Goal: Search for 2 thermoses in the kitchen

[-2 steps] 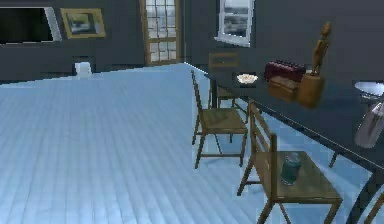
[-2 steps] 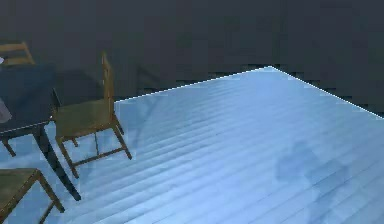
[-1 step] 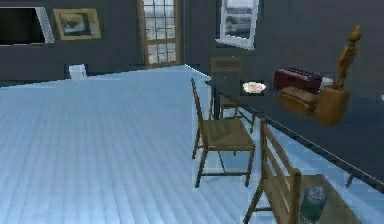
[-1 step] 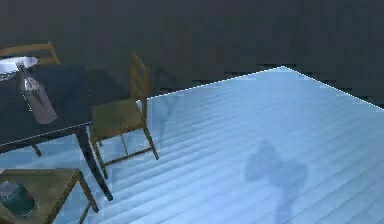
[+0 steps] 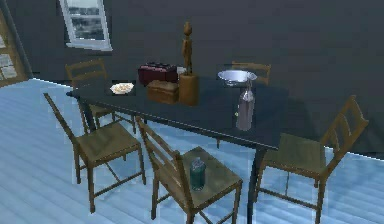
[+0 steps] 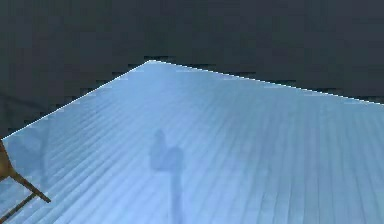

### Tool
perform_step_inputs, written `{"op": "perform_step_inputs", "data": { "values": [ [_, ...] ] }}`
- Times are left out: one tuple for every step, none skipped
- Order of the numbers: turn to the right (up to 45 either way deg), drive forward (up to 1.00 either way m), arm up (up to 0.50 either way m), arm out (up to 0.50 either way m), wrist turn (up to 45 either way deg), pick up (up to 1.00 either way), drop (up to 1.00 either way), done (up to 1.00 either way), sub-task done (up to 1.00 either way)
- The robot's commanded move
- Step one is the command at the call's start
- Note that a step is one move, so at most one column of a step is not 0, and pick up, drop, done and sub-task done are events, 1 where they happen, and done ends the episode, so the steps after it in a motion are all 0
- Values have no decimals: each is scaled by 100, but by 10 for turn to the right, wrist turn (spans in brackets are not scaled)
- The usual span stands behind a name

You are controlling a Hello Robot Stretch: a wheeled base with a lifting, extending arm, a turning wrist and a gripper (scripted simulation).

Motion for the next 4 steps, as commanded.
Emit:
{"op": "perform_step_inputs", "data": {
  "values": [
    [0,0,0,0,0,0,0,0,100],
    [450,0,0,0,0,0,0,0,0],
    [120,0,0,0,0,0,0,0,0],
    [0,100,0,0,0,0,0,0,0]
  ]
}}
